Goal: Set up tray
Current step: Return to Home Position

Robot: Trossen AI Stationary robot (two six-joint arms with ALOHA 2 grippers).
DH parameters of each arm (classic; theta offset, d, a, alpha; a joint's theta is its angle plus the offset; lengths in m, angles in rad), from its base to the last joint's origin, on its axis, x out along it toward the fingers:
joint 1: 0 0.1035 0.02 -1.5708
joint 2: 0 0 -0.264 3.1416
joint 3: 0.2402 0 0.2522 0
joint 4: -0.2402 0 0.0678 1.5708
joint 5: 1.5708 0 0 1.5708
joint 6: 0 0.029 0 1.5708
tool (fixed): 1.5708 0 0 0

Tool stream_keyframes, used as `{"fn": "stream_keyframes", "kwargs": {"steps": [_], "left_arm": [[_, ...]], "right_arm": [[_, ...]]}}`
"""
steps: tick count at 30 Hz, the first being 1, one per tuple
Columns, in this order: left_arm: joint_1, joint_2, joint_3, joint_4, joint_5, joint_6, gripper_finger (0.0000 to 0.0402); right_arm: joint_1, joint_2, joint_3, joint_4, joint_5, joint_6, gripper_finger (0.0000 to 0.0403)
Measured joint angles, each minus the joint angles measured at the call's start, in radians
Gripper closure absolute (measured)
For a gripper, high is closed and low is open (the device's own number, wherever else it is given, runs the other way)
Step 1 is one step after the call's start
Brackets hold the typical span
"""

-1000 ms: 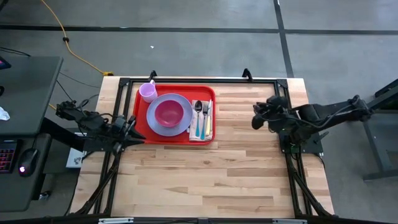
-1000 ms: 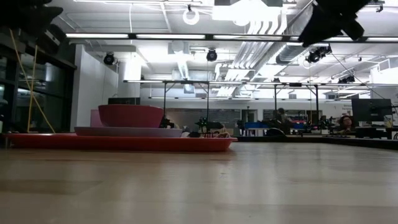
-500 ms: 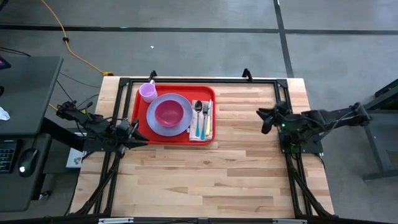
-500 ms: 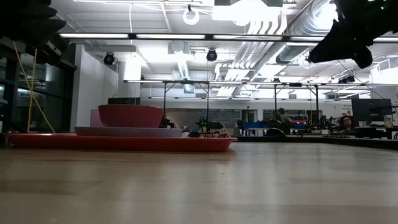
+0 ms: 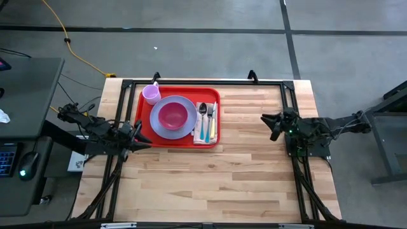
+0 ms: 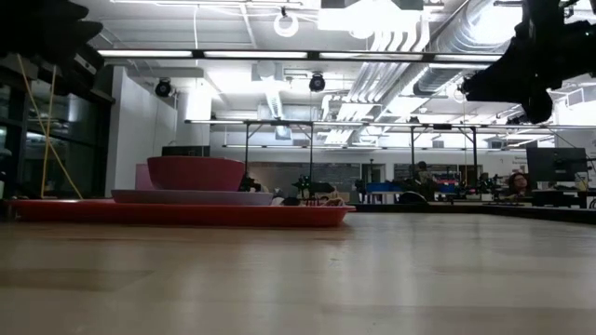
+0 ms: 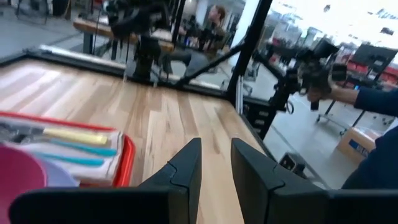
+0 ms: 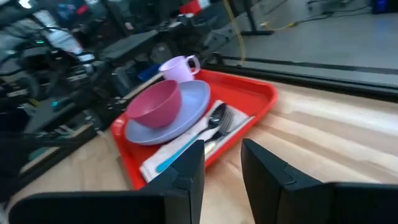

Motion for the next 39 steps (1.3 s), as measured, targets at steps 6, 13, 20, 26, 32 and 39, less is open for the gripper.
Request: {"fn": "stream_keyframes", "kwargs": {"steps": [6, 13, 20, 26, 32, 39], "left_arm": [[0.000, 0.000, -0.081, 0.104, -0.001, 0.003, 0.0284], [0.000, 0.000, -0.093, 0.120, 0.011, 0.000, 0.0284], [0.000, 0.000, -0.093, 0.115, 0.002, 0.029, 0.0284], [0.000, 0.000, -0.161, 0.197, -0.002, 0.034, 0.0284], [0.000, 0.000, -0.184, 0.266, 0.000, 0.063, 0.0284], [0.000, 0.000, -0.184, 0.265, 0.007, 0.088, 0.0284]], "right_arm": [[0.000, -0.050, -0.091, 0.103, -0.061, 0.000, 0.0320], [0.000, -0.082, -0.148, 0.156, -0.065, -0.001, 0.0320], [0.000, -0.086, -0.150, 0.141, -0.071, -0.028, 0.0320], [0.000, -0.086, -0.150, 0.145, -0.147, -0.053, 0.0320], [0.000, -0.086, -0.150, 0.210, -0.177, -0.160, 0.0320], [0.000, -0.086, -0.150, 0.285, -0.262, -0.290, 0.0320]]}}
